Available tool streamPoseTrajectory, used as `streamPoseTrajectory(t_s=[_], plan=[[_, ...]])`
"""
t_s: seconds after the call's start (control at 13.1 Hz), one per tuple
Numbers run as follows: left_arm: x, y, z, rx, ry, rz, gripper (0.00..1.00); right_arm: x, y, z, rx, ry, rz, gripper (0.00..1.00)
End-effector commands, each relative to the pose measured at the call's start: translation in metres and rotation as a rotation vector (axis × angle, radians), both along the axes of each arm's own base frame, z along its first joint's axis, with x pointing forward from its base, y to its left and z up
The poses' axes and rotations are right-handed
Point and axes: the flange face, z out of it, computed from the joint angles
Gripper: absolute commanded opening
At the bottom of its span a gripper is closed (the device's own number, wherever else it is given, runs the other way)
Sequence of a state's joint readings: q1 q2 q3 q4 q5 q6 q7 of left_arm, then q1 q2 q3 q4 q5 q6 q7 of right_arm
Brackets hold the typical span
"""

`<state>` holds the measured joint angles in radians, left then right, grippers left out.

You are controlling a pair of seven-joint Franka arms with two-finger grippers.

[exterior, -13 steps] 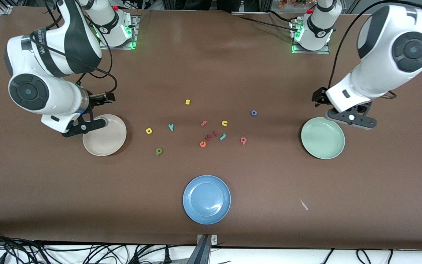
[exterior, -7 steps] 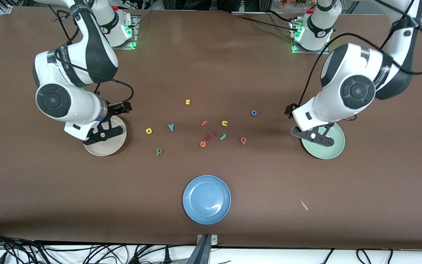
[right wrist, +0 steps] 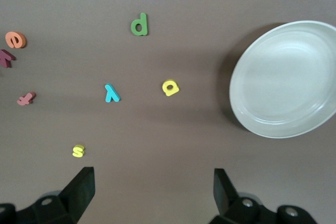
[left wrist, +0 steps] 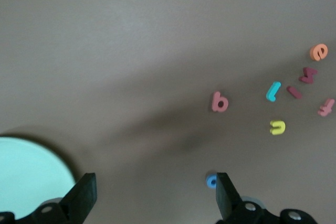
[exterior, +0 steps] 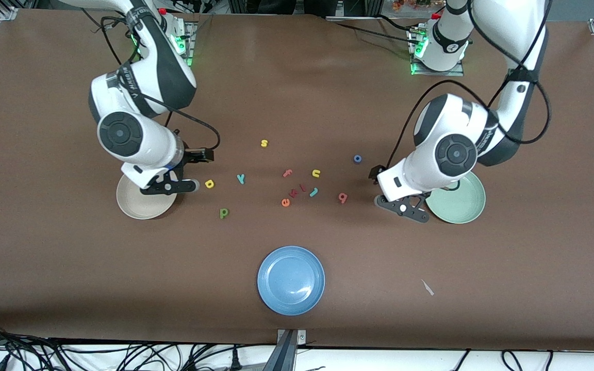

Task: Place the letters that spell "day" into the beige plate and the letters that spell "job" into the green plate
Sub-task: 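Move both grippers down toward the cyan y and pink b letters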

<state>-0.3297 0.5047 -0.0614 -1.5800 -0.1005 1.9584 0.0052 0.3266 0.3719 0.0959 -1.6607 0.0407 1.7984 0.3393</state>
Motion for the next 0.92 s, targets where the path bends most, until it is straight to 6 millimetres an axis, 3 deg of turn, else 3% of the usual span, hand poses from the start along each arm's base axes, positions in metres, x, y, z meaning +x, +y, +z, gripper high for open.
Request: streamPoseTrajectory(t_s=[0.0,0.15,0.31,0.46,0.84], plan=[[0.003,-0.018,-0.027,-0.015,-0.005,0.042,1.00,-0.014,0.006,-0.021,0.016,-0.035,-0.014,1.00],[-0.005,-0.044,-0.034,-0.016,-0.022,0.054,1.00,-0.021,0.012,-0.039,0.027,-0.071,-0.037,1.00],[-0.006,-0.053,-0.052,-0.019,-0.037,0.075,1.00,-0.031,0.035,-0.048,0.016,-0.076,-0.018,1.00],[-0.021,-0.077,-0.068,-0.014,-0.049,0.071,0.98,-0.037,0.045,-0.061,0.013,-0.068,-0.006,1.00],[-0.049,-0.086,-0.108,-0.029,-0.101,0.063,0.79,-0.032,0.059,-0.116,0.037,-0.097,-0.001,1.00]])
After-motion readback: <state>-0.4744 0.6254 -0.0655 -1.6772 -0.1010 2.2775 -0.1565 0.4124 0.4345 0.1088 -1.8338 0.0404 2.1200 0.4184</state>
